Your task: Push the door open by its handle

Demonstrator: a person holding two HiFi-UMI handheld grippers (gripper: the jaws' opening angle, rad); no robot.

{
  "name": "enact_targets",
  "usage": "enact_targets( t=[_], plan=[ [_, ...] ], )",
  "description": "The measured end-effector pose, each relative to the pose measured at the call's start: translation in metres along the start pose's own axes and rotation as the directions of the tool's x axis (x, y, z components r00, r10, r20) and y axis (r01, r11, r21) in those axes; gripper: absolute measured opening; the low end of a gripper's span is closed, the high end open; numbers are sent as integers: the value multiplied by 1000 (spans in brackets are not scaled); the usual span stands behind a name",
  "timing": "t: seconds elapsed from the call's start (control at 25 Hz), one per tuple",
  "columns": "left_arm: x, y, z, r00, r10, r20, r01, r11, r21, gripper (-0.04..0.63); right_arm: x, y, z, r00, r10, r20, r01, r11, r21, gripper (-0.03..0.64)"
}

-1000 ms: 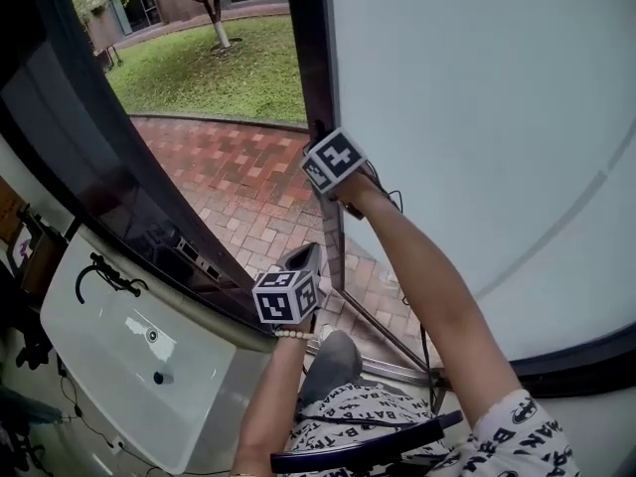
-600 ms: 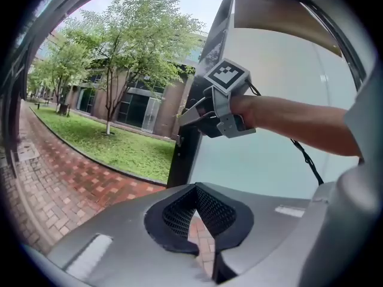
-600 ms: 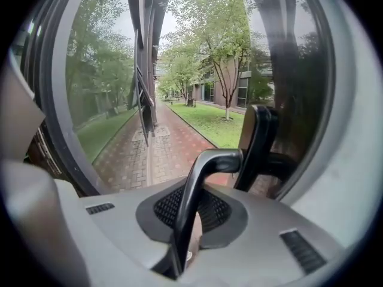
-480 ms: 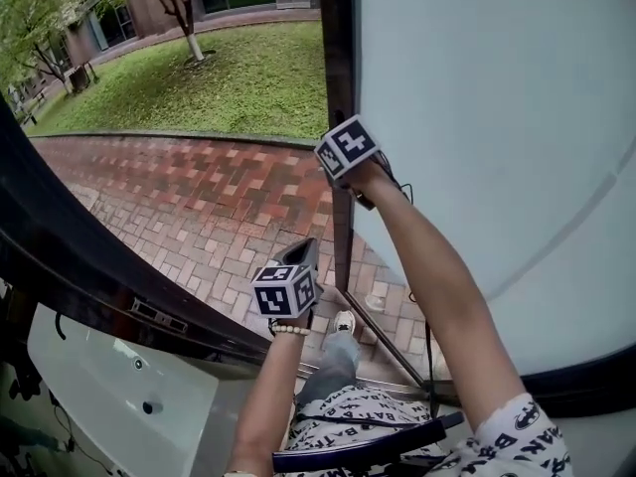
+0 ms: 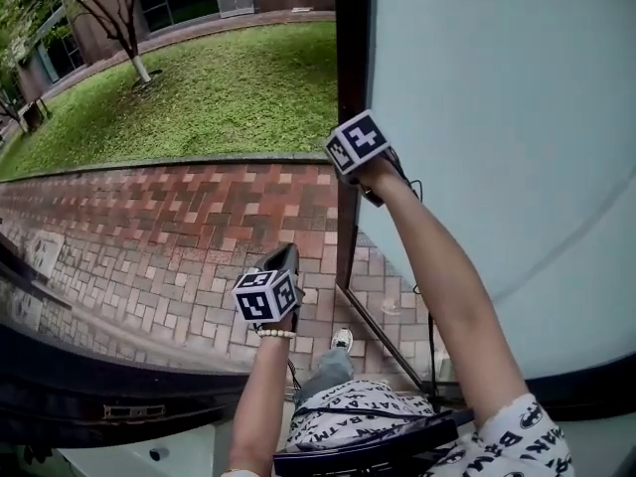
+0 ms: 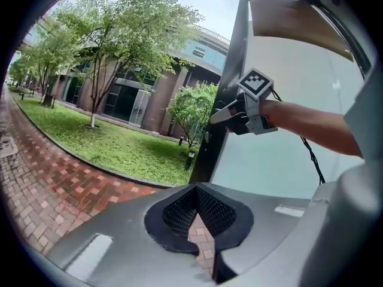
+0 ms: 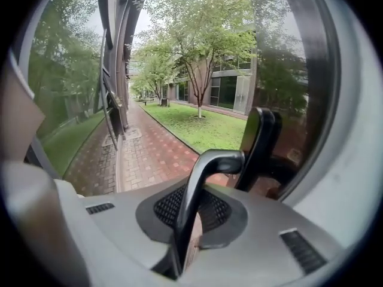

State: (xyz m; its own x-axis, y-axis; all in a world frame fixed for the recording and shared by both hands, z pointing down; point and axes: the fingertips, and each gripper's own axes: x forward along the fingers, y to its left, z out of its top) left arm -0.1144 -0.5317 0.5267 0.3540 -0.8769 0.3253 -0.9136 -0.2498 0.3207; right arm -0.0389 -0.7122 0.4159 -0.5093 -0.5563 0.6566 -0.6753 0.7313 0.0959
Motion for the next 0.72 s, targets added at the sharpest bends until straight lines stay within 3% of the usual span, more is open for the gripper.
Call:
enact_targets(
  t=[0.24, 0.52, 0.72],
  plan=[
    [34, 9, -5, 998, -55, -12, 55, 998, -37, -17, -7, -72, -23, 996, -88, 1, 87, 995, 57, 18],
    [93, 11, 23, 996, -86, -37, 86, 996, -5, -17, -21, -175, -40, 983, -184, -24, 185, 974, 129, 18],
    [123, 15, 16, 993, -101, -62, 100, 995, -10, -17, -38, -229, -64, 967, -250, -46, 254, 955, 152, 18]
  ],
)
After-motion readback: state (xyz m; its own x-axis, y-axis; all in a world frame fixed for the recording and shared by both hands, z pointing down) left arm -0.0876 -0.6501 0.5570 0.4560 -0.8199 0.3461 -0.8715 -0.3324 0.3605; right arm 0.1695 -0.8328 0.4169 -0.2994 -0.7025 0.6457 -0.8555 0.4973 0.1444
